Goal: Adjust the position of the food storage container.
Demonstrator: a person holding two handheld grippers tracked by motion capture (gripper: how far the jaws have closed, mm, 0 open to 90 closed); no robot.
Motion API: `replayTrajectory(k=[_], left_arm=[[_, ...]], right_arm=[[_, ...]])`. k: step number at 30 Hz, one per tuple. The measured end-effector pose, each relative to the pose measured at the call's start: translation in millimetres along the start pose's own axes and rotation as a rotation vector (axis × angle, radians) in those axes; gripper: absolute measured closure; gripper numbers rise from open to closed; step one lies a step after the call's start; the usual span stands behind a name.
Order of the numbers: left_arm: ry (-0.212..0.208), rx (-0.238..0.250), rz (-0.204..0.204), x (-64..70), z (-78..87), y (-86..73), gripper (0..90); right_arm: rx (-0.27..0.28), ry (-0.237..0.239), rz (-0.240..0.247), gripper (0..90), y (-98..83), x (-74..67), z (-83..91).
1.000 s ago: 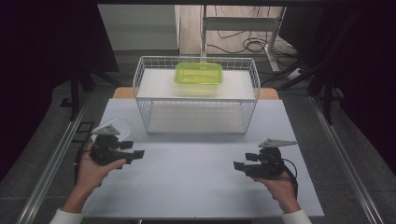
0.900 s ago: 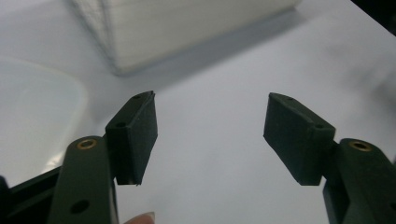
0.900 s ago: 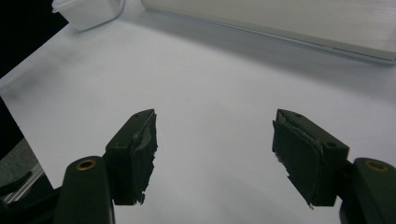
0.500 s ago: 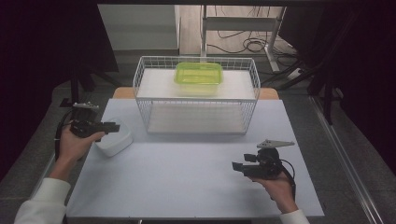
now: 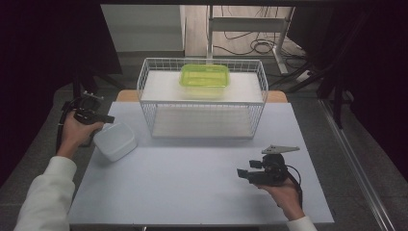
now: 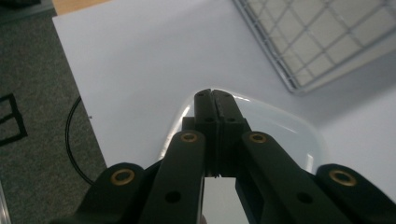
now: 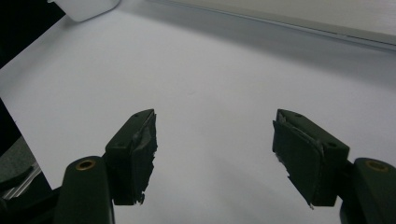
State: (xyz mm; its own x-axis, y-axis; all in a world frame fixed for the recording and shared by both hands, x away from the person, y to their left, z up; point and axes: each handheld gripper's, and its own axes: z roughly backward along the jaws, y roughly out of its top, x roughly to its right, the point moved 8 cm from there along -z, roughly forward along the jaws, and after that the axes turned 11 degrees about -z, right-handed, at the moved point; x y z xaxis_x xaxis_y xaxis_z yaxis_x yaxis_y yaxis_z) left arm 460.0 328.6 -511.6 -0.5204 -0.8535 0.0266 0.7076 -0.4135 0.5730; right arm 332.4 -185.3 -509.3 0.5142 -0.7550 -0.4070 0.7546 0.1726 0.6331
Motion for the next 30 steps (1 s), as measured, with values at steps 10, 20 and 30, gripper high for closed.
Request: replayTrajectory(k=[10, 20, 30], left_arm=[[0.0, -0.037, 0.052, -27.4, -16.5, -11.0, 90.0], [-0.005, -0.085, 0.05, -35.7, -26.1, -21.4, 90.0], [-0.026, -0.105, 0.034, -33.4, -27.9, -25.4, 90.0]], right_arm=[[0.001, -0.002, -0.004, 30.5, -1.5, 1.8, 0.6], [-0.001, -0.001, -0.003, 30.5, -1.8, 2.2, -1.1], [-0.006, 0.004, -0.002, 30.5, -2.5, 1.8, -3.5]])
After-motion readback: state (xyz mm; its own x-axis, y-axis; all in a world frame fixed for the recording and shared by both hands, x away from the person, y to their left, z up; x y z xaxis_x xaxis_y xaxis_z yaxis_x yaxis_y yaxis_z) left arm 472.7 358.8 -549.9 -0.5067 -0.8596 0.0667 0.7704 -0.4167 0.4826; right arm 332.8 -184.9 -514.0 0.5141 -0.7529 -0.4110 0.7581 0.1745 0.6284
